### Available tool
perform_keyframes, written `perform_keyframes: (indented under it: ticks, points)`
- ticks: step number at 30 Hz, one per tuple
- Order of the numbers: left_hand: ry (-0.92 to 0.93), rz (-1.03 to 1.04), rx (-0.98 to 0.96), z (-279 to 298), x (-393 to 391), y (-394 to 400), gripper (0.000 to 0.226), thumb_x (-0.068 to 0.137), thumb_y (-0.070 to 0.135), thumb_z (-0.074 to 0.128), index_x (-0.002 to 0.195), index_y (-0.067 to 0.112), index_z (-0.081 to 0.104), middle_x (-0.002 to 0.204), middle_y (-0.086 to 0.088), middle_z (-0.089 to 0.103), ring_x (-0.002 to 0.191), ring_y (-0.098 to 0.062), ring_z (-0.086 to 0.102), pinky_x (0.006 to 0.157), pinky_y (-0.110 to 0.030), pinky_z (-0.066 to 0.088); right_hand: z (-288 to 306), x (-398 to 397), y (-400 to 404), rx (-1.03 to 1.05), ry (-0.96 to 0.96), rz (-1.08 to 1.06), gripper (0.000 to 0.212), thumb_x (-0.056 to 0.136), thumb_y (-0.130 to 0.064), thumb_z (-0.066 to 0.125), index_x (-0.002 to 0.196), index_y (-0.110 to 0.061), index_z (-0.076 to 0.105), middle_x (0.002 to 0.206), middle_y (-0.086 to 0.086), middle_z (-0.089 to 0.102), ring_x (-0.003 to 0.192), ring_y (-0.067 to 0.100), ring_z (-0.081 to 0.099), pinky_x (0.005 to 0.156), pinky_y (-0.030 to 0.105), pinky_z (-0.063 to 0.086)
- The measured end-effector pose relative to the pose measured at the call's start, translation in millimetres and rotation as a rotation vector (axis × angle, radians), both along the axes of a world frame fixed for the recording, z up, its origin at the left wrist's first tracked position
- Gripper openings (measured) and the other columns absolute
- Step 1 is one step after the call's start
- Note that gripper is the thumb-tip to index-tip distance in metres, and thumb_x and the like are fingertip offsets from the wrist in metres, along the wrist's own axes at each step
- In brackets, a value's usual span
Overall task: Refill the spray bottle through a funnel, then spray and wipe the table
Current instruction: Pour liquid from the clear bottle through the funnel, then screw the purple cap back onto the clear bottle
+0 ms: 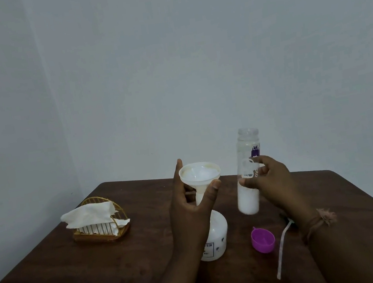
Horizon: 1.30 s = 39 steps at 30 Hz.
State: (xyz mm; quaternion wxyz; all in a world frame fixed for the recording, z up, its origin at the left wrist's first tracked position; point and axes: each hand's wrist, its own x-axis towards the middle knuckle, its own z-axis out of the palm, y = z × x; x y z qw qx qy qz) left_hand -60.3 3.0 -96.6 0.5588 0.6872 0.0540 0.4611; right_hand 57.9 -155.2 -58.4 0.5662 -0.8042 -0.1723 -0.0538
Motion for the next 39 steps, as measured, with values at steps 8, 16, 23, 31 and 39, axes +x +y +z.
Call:
perform_keyframes:
  ticks: [8, 16, 23, 31, 39]
  points:
    - [-0.007, 0.008, 0.008, -2, 1, 1, 0.092, 0.071, 0.069, 0.07, 0.152, 0.045, 0.034, 0.116, 0.035, 0.062, 0.105, 0.003, 0.064, 0.083, -0.014, 0.052, -28, 9, 10, 0.031, 0.091, 0.018, 0.056, 0.078, 0.007, 0.081, 0.125, -0.006, 0.054, 0.103, 0.007, 0.069, 0.083, 0.006, 0.064, 0.066, 0.019, 0.047]
    - [-0.019, 0.013, 0.002, -2, 1, 0, 0.092, 0.071, 0.069, 0.07, 0.153, 0.045, 0.034, 0.121, 0.035, 0.06, 0.107, 0.006, 0.062, 0.081, -0.008, 0.048, -33, 2, 17, -0.067, 0.065, -0.058, 0.063, 0.074, -0.012, 0.089, 0.122, -0.019, 0.05, 0.113, 0.004, 0.068, 0.096, 0.017, 0.068, 0.09, 0.045, 0.058]
    - [-0.015, 0.024, 0.007, -2, 0, -1, 0.093, 0.075, 0.068, 0.071, 0.154, 0.043, 0.032, 0.122, 0.035, 0.057, 0.106, 0.013, 0.059, 0.08, -0.005, 0.046, -6, -16, 9, -0.14, 0.072, -0.179, 0.109, 0.072, -0.032, 0.092, 0.154, -0.003, 0.025, 0.138, 0.015, 0.051, 0.132, 0.033, 0.051, 0.099, 0.042, 0.048]
    - [-0.004, 0.026, 0.009, -3, -1, 1, 0.097, 0.072, 0.072, 0.07, 0.155, 0.043, 0.029, 0.116, 0.021, 0.063, 0.101, 0.002, 0.062, 0.078, -0.009, 0.05, -3, -42, -10, -0.337, 0.059, -0.165, 0.047, 0.076, -0.039, 0.087, 0.097, -0.009, 0.058, 0.099, 0.01, 0.065, 0.09, 0.02, 0.064, 0.082, 0.039, 0.055]
    - [0.033, 0.136, 0.014, -7, -4, 0, 0.107, 0.068, 0.087, 0.061, 0.156, 0.038, 0.025, 0.107, 0.006, 0.059, 0.102, -0.01, 0.06, 0.09, -0.038, 0.054, -37, -65, -10, -1.033, 0.054, -0.022, 0.04, 0.079, -0.052, 0.073, 0.108, -0.027, 0.06, 0.117, -0.002, 0.067, 0.13, 0.029, 0.051, 0.115, 0.052, 0.03]
